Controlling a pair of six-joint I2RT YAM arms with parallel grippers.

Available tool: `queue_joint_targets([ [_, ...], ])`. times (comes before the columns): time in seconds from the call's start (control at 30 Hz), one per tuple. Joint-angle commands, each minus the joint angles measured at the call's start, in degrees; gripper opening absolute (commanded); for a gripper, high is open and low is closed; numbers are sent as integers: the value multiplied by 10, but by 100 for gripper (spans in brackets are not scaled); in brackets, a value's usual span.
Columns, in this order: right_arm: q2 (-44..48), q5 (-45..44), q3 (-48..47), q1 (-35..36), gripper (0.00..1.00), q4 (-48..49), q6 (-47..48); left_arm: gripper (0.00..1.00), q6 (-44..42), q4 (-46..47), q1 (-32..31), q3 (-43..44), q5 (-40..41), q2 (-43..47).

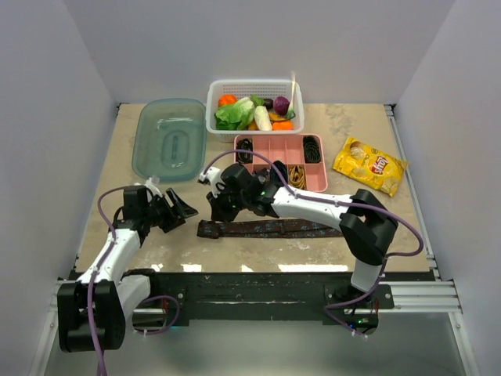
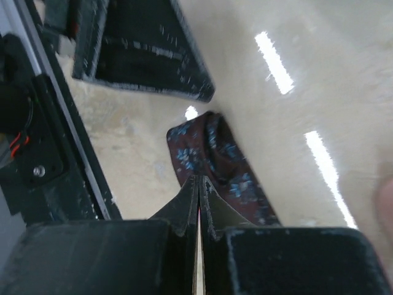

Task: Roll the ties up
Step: Roll the tie at the center of the board.

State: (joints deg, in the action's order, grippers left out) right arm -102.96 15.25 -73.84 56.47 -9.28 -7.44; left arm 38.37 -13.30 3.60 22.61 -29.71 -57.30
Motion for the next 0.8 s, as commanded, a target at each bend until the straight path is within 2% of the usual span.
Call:
queue_joint_targets([
  [0.0, -8, 69, 22, 4, 0, 35, -35, 69, 14, 45, -9, -18, 8, 28],
  [0.33, -36, 73, 30, 4, 0, 58, -43, 68, 38, 110, -30, -70, 4, 25],
  [0.77, -95, 27, -4, 2, 0, 24, -13, 67, 42, 202, -47, -120, -4, 47],
])
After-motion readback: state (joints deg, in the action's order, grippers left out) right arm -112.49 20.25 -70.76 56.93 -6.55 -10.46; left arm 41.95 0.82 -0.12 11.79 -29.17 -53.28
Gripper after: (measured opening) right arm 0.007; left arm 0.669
